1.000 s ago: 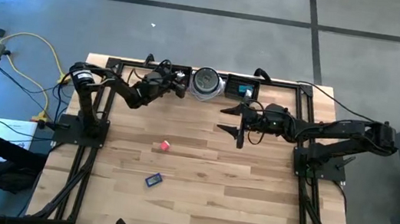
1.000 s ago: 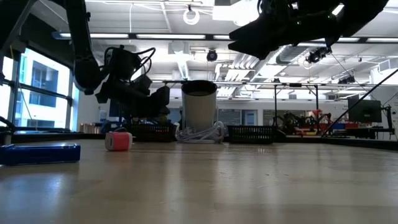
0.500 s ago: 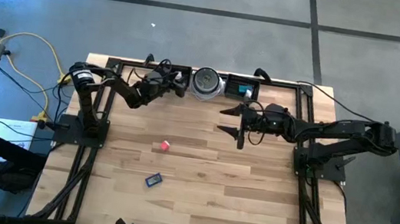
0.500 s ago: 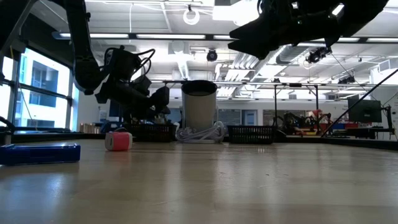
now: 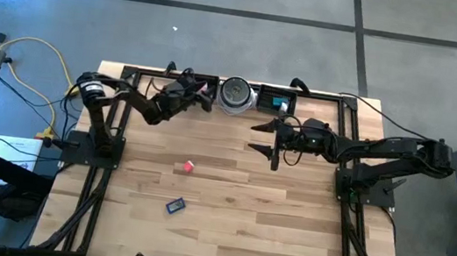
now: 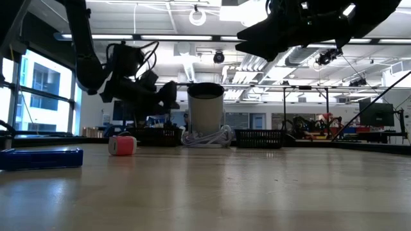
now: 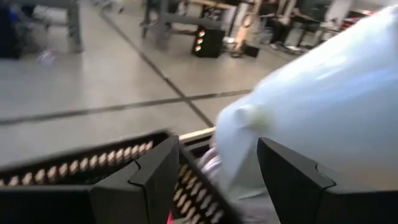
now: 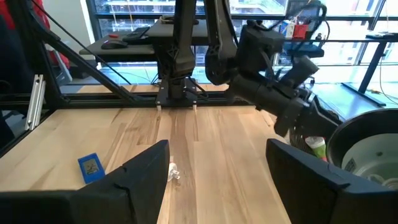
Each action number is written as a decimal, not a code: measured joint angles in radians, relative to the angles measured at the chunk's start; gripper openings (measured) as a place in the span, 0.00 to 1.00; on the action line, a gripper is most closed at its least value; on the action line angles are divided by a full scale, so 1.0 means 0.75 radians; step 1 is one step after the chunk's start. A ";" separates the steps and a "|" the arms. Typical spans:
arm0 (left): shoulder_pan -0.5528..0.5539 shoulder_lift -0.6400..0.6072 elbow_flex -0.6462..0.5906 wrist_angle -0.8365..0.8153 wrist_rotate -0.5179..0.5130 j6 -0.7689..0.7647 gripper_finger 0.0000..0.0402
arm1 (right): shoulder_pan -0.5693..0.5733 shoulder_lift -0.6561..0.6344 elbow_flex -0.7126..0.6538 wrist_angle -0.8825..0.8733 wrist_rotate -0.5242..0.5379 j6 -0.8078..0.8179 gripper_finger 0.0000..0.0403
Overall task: Pick & Place Office items
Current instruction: Put the pink charger adapter into the left black basket
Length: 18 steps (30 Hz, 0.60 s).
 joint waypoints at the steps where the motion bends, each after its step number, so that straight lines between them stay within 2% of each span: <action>1: -0.011 -0.016 0.000 -0.001 0.007 0.031 0.53 | 0.001 0.000 0.000 0.000 -0.002 0.000 0.63; 4: -0.062 -0.105 0.000 -0.040 0.027 0.117 0.53 | 0.000 0.000 0.000 0.000 -0.002 -0.005 0.63; 7: -0.130 -0.261 -0.001 -0.176 0.021 0.246 0.53 | 0.000 -0.003 0.000 -0.005 -0.003 -0.013 0.63; 12: -0.274 -0.638 -0.001 -0.584 -0.133 0.436 0.53 | 0.000 -0.041 0.001 -0.058 0.003 -0.046 0.63; 14: -0.324 -0.797 -0.002 -0.770 -0.197 0.440 0.53 | 0.000 -0.053 0.001 -0.080 0.003 -0.048 0.63; 18: -0.413 -1.060 -0.002 -1.104 -0.206 0.385 0.53 | 0.000 -0.054 0.001 -0.081 -0.005 -0.050 0.63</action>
